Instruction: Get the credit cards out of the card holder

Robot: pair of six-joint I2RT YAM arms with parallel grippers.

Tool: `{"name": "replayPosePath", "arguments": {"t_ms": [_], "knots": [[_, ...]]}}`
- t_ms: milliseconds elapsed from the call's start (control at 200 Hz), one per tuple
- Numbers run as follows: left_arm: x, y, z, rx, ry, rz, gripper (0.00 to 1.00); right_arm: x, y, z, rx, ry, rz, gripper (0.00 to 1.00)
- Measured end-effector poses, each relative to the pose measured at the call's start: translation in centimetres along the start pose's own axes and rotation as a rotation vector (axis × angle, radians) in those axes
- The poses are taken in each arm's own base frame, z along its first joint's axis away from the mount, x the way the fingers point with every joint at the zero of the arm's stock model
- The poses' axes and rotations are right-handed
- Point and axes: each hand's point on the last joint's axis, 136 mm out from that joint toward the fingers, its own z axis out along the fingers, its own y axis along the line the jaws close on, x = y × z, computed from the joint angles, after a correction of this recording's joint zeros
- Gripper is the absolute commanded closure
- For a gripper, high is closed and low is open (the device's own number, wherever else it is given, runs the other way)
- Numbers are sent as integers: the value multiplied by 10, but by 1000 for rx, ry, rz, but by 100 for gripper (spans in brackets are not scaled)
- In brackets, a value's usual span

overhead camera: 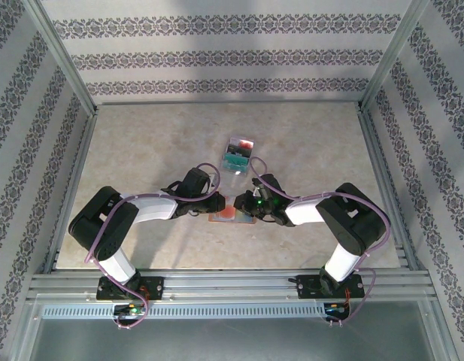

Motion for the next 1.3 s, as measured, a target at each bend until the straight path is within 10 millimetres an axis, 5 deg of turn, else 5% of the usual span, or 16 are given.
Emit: {"name": "replayPosePath", "arguments": {"t_ms": [475,934,1299], "knots": [[-1,-1,-1,2,-3,-2,76,-7,-2,-14,-32,-23,10,100],[2,-2,-3,-4,15,3,80,-9,-3,-24,-9,-37,-3,99],[-16,-32,-1,60,9,71,77,-13,-5,-25,-2,-51,-2,98]]}}
